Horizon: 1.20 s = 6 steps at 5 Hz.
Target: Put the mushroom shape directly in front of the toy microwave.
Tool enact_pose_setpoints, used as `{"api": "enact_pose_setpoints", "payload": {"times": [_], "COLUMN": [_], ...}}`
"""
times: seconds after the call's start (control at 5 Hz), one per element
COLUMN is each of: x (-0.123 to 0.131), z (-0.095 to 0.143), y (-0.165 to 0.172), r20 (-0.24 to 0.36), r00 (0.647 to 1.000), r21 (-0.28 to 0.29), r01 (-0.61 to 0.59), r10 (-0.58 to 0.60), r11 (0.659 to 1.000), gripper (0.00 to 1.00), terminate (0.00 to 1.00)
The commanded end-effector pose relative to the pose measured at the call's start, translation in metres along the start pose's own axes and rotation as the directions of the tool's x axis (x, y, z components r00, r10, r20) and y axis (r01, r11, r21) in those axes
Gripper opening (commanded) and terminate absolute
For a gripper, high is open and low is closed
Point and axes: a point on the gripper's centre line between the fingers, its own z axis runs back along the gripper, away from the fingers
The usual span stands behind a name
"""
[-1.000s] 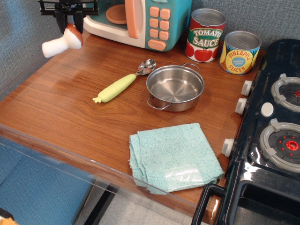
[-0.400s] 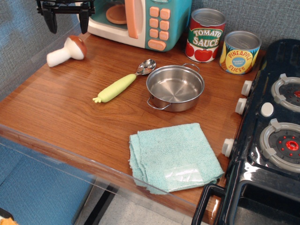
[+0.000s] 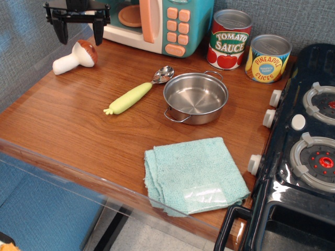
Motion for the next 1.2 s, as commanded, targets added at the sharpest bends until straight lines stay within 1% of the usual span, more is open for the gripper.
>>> {"api": "enact_pose_setpoints", "payload": {"times": [0.0, 0.8, 1.0], "x": [0.0037, 0.0037, 0.0037], "z": [0.0464, 0.0464, 0.0464], "y": [0.0112, 0.0112, 0.0112], "r20": [0.106, 0.106, 0.106], "r00": [0.994, 0.994, 0.994], "r21": [-0.015, -0.015, -0.015], "r01": [-0.009, -0.009, -0.009], "r10": [0.011, 0.011, 0.011], "r11": [1.000, 1.000, 1.000], "gripper": [1.00, 1.00, 1.00], "terminate": [0.00, 0.00, 1.00]}}
